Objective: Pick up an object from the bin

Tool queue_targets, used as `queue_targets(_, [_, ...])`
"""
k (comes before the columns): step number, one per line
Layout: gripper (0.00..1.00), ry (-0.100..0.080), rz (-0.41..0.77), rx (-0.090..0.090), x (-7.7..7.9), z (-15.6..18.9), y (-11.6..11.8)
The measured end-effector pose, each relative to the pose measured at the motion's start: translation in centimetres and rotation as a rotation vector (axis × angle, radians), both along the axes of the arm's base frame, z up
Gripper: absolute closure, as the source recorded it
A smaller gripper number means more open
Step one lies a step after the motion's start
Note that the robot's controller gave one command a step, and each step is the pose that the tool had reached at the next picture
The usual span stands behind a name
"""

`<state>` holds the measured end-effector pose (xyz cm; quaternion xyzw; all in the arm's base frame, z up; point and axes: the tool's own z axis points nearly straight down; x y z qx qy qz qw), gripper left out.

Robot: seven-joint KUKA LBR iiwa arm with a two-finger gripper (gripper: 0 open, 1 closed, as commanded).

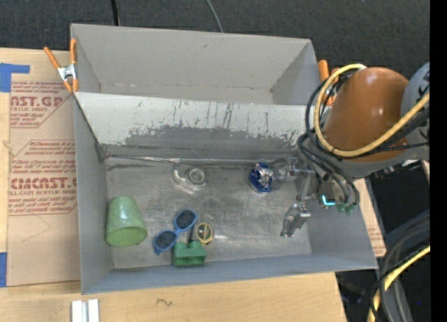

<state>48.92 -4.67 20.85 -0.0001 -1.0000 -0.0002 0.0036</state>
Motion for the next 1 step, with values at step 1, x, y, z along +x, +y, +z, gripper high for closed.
queue_targets(1, [0.00, -0.006, -0.121, 0.001, 3.79, -4.41, 3.16])
